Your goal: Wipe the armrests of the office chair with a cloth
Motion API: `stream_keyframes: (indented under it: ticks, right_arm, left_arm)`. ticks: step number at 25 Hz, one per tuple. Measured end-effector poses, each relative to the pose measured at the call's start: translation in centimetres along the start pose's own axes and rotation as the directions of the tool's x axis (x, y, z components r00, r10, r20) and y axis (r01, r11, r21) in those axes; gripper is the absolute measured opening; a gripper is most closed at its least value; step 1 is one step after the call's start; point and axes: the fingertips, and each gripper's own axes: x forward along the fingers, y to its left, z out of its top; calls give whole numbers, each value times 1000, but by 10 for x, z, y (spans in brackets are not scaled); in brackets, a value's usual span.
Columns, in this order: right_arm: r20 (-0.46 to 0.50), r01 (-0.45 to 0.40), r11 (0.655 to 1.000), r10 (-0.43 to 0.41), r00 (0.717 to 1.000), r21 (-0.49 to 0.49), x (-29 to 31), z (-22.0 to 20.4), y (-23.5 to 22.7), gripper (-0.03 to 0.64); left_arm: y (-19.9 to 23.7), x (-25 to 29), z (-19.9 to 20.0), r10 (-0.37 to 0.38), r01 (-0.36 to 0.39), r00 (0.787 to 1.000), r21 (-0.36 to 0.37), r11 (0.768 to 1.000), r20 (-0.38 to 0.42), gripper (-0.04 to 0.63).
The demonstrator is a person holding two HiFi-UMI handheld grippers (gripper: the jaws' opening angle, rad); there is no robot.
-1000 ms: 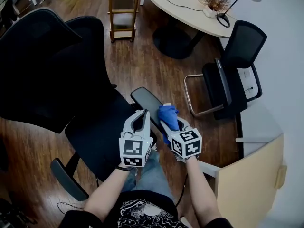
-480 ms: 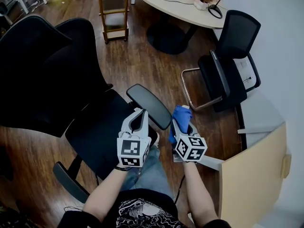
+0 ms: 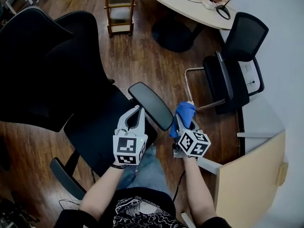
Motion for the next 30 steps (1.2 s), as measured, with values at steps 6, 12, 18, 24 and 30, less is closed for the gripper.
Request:
stream_keyframes:
  ticks: [6,12,18,24,30]
  right_arm:
    - [-37,-29,999,28,999,-33,21,13,-4,141]
    - [-111,-120,980,104,988,-156,49,33,7,141]
    - [-194,-237,939,192,962,-250,81,43,24,141]
    - [-261,-350,888,277,925,-299,112,54,49,141]
    - [-319,-444,831,343,884,-336,142,59,77,141]
  left_arm:
    - [3,16,4,21,-21,1000,-21,1000,2,3]
    - [14,34,14,74,-73,997,-53,996,7,3]
    - [32,46,20,134,-132,991,-83,988,17,3]
    - [52,56,24,210,-207,977,-118,971,19,3]
    - [78,59,21,288,-283,957,-149,948,18,3]
